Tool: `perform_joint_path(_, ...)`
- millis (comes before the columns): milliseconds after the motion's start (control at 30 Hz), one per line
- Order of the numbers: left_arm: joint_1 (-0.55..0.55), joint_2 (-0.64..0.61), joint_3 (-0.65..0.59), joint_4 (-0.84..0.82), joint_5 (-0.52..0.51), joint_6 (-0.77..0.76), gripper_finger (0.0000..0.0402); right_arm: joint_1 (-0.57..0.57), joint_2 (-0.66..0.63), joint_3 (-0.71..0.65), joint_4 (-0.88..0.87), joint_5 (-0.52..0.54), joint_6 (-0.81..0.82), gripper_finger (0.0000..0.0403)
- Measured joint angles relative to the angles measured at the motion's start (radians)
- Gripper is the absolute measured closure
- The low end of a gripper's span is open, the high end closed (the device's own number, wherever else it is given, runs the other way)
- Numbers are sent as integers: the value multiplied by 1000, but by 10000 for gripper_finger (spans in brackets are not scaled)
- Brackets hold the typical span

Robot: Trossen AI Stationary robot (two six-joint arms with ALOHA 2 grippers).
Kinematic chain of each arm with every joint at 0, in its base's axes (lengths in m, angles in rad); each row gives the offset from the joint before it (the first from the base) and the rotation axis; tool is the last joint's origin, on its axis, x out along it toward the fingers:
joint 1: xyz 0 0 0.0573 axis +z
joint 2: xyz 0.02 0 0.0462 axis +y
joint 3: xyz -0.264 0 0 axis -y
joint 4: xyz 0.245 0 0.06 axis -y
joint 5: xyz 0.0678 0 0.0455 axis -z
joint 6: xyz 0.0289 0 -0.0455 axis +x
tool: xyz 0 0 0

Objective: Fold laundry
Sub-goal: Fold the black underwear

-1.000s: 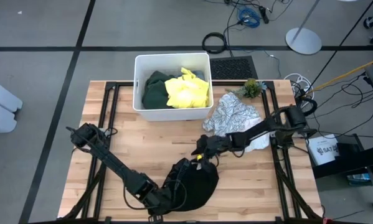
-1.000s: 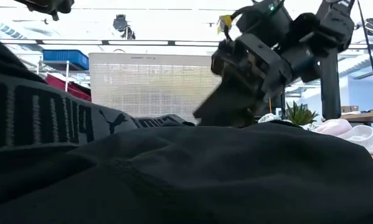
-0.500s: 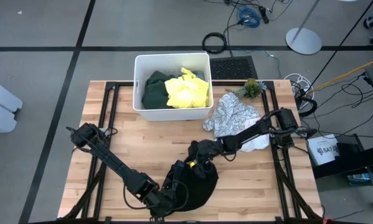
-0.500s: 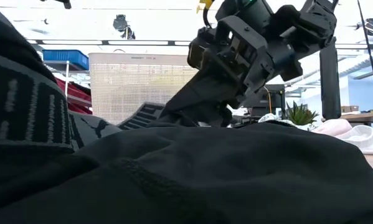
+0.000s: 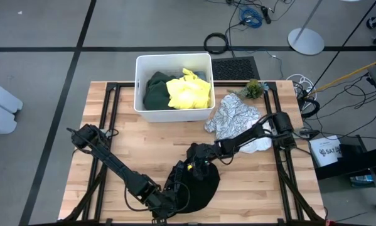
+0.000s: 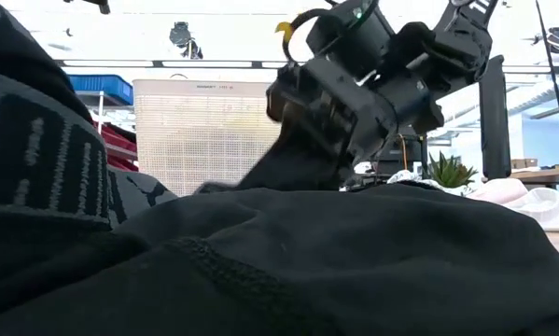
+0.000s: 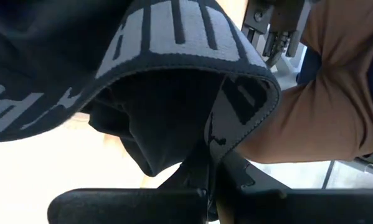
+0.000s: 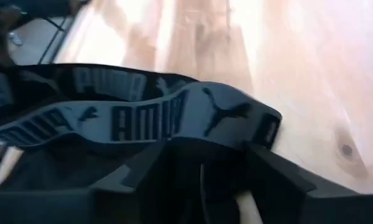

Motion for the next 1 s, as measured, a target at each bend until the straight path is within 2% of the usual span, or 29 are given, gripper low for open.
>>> perform_joint_path(67, 0, 0, 0, 0, -4, -3, 394, 0, 19, 6, 3, 14, 11, 233)
perform_joint_path(200, -3, 0, 0, 2, -21, -7, 394, 0, 27, 16, 9, 3, -6, 364)
perform_joint_path(233, -3, 0, 0, 0, -21, -7, 394, 0, 20, 16, 10, 2, -18, 382)
perform_joint_path(333, -3, -6, 0, -9, -20, -3, 394, 0, -38, 15, -22, -7, -26, 394)
perform_joint_path(467, 5, -48, 0, -36, -39, 29, 394, -5, -197, 16, -172, -13, -100, 400)
perform_joint_path(600, 19, -136, 0, -29, -126, 90, 394, -19, -394, 16, -399, 84, -199, 401)
perform_joint_path(733, 54, -249, 2, -29, -268, 123, 394, -52, -558, 16, -596, 205, -254, 402)
perform_joint_path(800, 94, -283, 2, -22, -337, 83, 395, -75, -619, 16, -667, 255, -256, 402)
perform_joint_path(900, 162, -284, 0, -7, -387, -61, 397, -94, -665, 16, -746, 304, -214, 402)
perform_joint_path(1000, 217, -259, -35, 126, -315, -110, 397, -56, -657, 16, -762, 295, -178, 402)
